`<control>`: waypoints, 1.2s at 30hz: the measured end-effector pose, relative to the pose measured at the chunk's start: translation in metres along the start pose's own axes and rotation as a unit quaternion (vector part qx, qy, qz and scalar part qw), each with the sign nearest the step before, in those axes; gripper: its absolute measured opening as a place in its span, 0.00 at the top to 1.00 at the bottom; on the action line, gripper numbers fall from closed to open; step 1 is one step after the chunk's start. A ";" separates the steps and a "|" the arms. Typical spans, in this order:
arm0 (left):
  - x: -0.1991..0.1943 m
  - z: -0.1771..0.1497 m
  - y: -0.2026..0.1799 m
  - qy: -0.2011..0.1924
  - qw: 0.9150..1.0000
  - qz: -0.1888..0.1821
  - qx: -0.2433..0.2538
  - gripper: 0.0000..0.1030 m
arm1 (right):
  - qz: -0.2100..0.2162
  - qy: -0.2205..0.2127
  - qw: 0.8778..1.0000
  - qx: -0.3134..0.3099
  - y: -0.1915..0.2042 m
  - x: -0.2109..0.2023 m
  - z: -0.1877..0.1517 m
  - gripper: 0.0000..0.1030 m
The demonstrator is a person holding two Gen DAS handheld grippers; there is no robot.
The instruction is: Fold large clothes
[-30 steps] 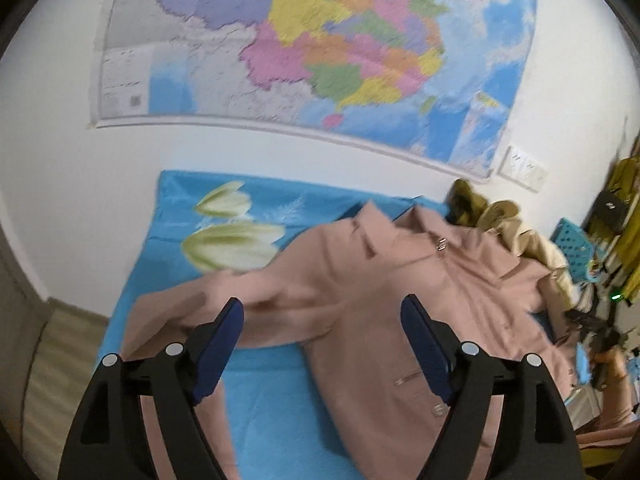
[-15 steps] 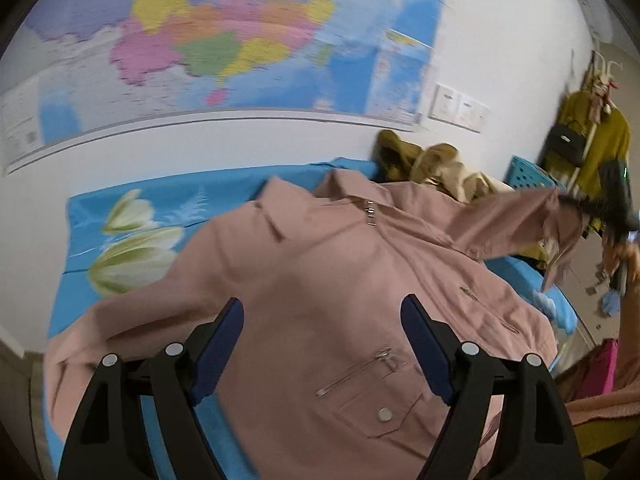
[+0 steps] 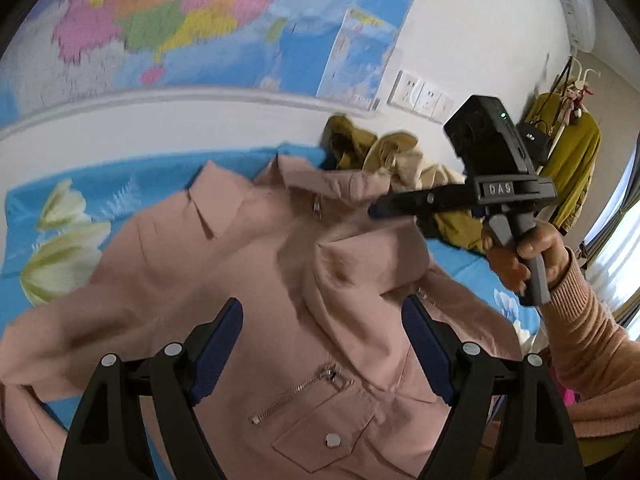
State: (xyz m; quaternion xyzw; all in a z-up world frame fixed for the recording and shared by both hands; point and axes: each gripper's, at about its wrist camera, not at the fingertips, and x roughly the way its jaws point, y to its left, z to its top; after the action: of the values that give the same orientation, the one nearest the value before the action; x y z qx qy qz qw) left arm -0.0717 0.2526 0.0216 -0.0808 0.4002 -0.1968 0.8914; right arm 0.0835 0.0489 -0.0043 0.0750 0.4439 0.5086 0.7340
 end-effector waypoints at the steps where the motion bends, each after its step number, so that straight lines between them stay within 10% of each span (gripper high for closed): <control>1: 0.006 -0.004 0.002 0.012 1.000 0.000 -0.003 0.23 | -0.013 -0.012 1.000 -0.001 -0.006 -0.008 -0.003 0.51; 8: 0.062 -0.018 -0.012 0.088 0.994 -0.060 -0.006 0.19 | -0.206 -0.092 0.974 -0.015 -0.059 -0.070 -0.046 0.26; 14: 0.136 -0.021 -0.019 0.178 0.983 -0.031 -0.021 0.23 | -0.204 -0.072 0.975 0.053 -0.127 -0.060 -0.070 0.25; 16: 0.136 -0.019 -0.020 0.165 0.986 -0.029 -0.005 0.52 | -0.176 -0.065 0.980 0.071 -0.141 -0.048 -0.071 0.26; 18: 0.138 -0.016 -0.017 0.177 0.984 -0.031 -0.002 0.92 | -0.119 -0.057 0.987 0.092 -0.152 -0.037 -0.070 0.44; 21: 0.126 -0.006 -0.008 0.167 0.986 -0.026 0.007 0.97 | -0.090 -0.066 0.990 0.087 -0.151 -0.041 -0.066 0.94; 27: 0.075 0.042 0.025 0.105 0.985 0.124 0.057 0.97 | -0.115 -0.119 0.982 0.089 -0.149 -0.090 -0.062 0.97; 30: 0.073 0.058 0.060 0.106 0.973 0.198 0.044 0.84 | -0.132 -0.108 0.979 0.116 -0.167 -0.084 -0.064 0.97; 33: 0.079 0.053 0.079 0.127 0.978 0.163 0.016 0.22 | -0.126 -0.106 0.977 0.136 -0.179 -0.078 -0.070 0.91; 36: 0.081 0.032 0.078 0.143 0.984 0.104 0.012 0.22 | -0.127 -0.107 0.976 0.140 -0.181 -0.082 -0.076 0.74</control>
State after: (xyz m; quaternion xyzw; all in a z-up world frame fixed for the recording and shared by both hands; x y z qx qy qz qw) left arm 0.0233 0.2899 -0.0354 0.0008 0.5277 -0.1169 0.8414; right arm 0.1441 -0.1289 -0.1044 0.1740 0.4352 0.3331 0.8181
